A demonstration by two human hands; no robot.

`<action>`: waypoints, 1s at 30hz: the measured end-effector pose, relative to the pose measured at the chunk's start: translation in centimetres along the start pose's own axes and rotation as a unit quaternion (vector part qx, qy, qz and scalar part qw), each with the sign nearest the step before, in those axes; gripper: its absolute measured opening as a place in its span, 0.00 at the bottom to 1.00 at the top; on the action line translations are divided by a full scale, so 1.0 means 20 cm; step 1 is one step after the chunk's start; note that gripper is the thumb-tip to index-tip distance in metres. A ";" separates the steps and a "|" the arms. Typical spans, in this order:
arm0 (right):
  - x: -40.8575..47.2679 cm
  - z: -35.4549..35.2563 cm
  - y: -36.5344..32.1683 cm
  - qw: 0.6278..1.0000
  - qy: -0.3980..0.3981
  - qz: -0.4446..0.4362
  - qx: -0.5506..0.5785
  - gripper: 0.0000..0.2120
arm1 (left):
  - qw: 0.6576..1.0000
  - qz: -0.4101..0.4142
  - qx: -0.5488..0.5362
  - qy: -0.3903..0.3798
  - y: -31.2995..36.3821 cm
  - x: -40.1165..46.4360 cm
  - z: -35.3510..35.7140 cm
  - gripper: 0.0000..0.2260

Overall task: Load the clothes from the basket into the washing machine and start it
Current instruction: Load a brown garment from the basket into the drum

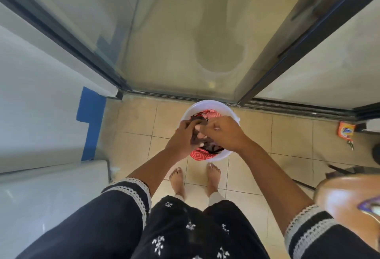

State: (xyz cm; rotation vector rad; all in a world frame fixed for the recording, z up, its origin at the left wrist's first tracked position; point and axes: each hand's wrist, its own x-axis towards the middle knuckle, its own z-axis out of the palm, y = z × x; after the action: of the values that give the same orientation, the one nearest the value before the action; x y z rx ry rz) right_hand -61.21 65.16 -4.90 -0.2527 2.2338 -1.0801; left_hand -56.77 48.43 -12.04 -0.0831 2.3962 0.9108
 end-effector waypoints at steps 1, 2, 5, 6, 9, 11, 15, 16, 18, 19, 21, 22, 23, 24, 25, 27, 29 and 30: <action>-0.05 -0.04 -0.08 0.999 0.009 -0.019 0.035 0.19 | 0.999 0.007 0.015 0.040 0.04 -0.05 -0.05 0.27; -0.10 -0.07 -0.17 0.997 0.013 -0.038 0.069 0.15 | 0.997 0.010 0.027 0.073 0.08 -0.10 -0.11 0.20; -0.20 -0.16 -0.35 0.967 0.021 -0.112 0.228 0.09 | 0.988 0.003 -0.006 0.153 0.18 -0.18 -0.27 0.16; -0.22 -0.19 -0.37 0.952 0.035 -0.123 0.280 0.15 | 0.985 0.003 -0.035 0.169 0.21 -0.21 -0.32 0.19; -0.21 -0.24 -0.29 0.968 0.090 -0.086 0.218 0.34 | 0.965 0.004 -0.182 0.186 0.26 -0.31 -0.43 0.23; -0.19 -0.23 -0.17 0.995 0.065 -0.007 0.070 0.43 | 0.947 0.024 -0.270 0.173 0.32 -0.38 -0.50 0.26; -0.13 -0.12 -0.05 0.991 -0.005 0.081 -0.110 0.59 | 0.926 0.127 -0.338 0.109 0.50 -0.53 -0.68 0.29; -0.11 -0.09 -0.03 0.988 0.001 0.088 -0.128 0.57 | 0.919 0.149 -0.350 0.103 0.55 -0.58 -0.74 0.29; -0.08 -0.02 0.00 0.990 0.035 0.066 -0.118 0.43 | 0.896 0.165 -0.395 0.120 0.62 -0.63 -0.83 0.24; -0.08 -0.01 -0.01 0.993 0.063 0.041 -0.087 0.29 | 0.883 0.155 -0.422 0.137 0.64 -0.65 -0.89 0.18; -0.11 -0.02 -0.07 0.995 0.089 0.031 -0.015 0.08 | 0.875 0.125 -0.436 0.170 0.62 -0.68 -0.99 0.12; -0.12 -0.03 -0.10 0.995 0.090 0.048 0.008 0.08 | 0.884 0.108 -0.411 0.193 0.56 -0.66 -1.03 0.12; -0.13 -0.04 -0.11 0.993 0.094 0.061 0.029 0.10 | 0.903 0.086 -0.355 0.225 0.47 -0.63 -1.06 0.14; -0.14 -0.06 -0.14 0.990 0.109 0.067 0.052 0.11 | 0.927 0.051 -0.273 0.252 0.36 -0.59 -1.06 0.16; -0.14 -0.07 -0.16 0.985 0.134 0.070 0.086 0.09 | 0.946 -0.002 -0.187 0.264 0.24 -0.54 -1.05 0.18; -0.16 -0.11 -0.24 0.970 0.196 0.066 0.132 0.07 | 0.965 -0.121 -0.082 0.217 0.02 -0.48 -0.98 0.18; -0.17 -0.15 -0.35 0.958 0.236 0.046 0.154 0.07 | 0.967 -0.190 -0.045 0.161 -0.10 -0.47 -0.86 0.30; -0.18 -0.16 -0.42 0.956 0.248 0.033 0.156 0.07 | 0.965 -0.202 -0.040 0.161 -0.11 -0.48 -0.80 0.39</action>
State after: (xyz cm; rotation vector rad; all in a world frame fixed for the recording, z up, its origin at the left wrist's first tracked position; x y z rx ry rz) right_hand -61.26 63.43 4.60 0.2573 2.4204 -1.5704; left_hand -56.05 35.34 1.36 -0.7756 2.4918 0.8460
